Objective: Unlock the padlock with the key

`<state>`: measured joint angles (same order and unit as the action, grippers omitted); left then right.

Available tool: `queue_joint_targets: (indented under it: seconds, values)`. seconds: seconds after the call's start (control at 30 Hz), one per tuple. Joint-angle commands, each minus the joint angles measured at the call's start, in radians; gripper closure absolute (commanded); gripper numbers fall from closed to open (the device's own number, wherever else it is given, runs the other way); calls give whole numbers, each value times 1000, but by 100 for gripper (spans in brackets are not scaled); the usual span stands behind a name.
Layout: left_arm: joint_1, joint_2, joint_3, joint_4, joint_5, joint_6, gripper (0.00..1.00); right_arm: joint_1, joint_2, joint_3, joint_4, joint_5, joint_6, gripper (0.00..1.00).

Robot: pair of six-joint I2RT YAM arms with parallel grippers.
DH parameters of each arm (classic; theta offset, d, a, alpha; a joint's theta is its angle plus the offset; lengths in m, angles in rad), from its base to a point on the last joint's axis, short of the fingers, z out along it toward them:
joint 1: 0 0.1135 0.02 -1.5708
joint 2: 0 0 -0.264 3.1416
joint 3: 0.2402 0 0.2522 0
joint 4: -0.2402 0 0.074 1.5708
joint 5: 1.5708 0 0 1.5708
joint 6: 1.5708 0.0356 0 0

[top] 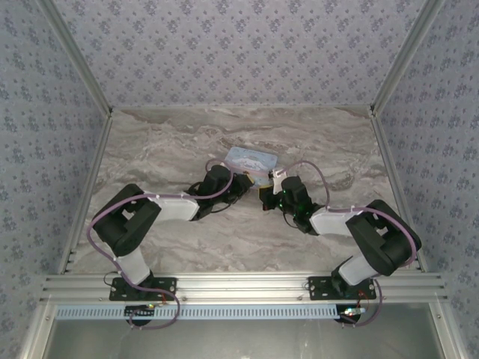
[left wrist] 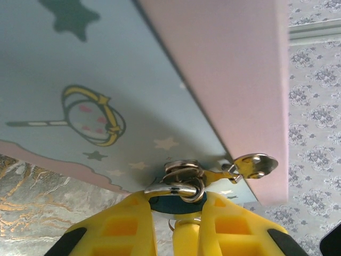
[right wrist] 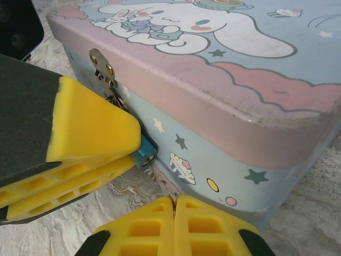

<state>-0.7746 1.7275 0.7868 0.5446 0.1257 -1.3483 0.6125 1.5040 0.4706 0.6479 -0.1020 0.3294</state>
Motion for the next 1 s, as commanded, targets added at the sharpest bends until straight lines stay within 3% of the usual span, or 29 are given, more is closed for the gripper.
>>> queue_joint_targets:
  seconds: [0.0,0.37,0.67,0.97]
  values:
    - [-24,-41,44,44,73,-19,83,-2,13,55,77,-52,-54,100]
    - [-24,-45,52,42,88,-32,83,-52,55,52,114,-101,-95,100]
    - [-25,-4,68,48,97,-33,83,-64,69,83,128,-207,-6,100]
    - [-25,115,59,151,112,-88,83,-65,150,35,182,-183,121,100]
